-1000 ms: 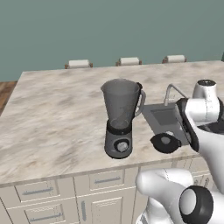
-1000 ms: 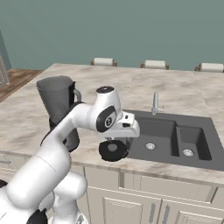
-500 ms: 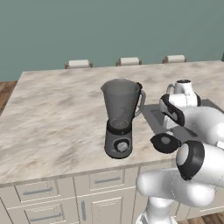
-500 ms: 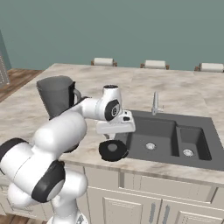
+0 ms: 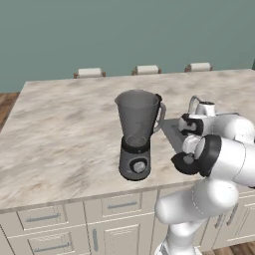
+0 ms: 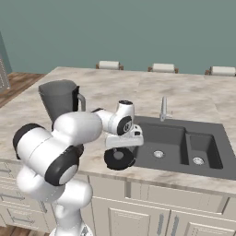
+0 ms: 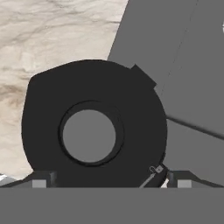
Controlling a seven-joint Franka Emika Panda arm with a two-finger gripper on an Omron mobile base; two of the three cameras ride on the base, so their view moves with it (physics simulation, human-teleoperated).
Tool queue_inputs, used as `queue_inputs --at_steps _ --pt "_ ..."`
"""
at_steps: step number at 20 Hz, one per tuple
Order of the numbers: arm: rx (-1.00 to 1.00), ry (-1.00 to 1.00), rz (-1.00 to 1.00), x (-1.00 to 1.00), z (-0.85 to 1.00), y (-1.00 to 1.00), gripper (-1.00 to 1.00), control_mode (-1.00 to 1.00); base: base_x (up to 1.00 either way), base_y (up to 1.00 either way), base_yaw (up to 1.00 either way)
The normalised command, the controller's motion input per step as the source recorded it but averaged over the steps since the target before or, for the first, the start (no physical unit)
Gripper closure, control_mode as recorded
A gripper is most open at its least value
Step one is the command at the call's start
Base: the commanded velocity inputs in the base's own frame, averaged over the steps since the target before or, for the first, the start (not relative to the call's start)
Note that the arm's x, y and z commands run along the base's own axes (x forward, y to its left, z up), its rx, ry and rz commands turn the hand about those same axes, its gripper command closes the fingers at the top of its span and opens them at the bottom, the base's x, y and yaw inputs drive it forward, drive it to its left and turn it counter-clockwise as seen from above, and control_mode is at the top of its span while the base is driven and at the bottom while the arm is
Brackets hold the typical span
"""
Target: Open the blender lid, put the banana in the blender, close the lid, and start the blender.
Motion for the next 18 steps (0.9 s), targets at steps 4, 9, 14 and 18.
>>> queue_inputs --at_steps 4,9,14,18 --pt "0.00 0.08 0.07 0.24 -0.40 0.19 -1.00 -1.00 0.00 0.00 0.00" --pt "0.00 0.07 0.03 0.06 -0.28 0.30 -1.00 -1.00 0.00 0.00 0.00" --pt "0.01 0.01 0.01 0.00 -0.26 0.09 -1.00 -1.00 0.00 0.00 0.00" --pt "0.00 0.00 0.00 0.00 -0.40 0.00 -1.00 -1.00 0.00 0.00 0.00"
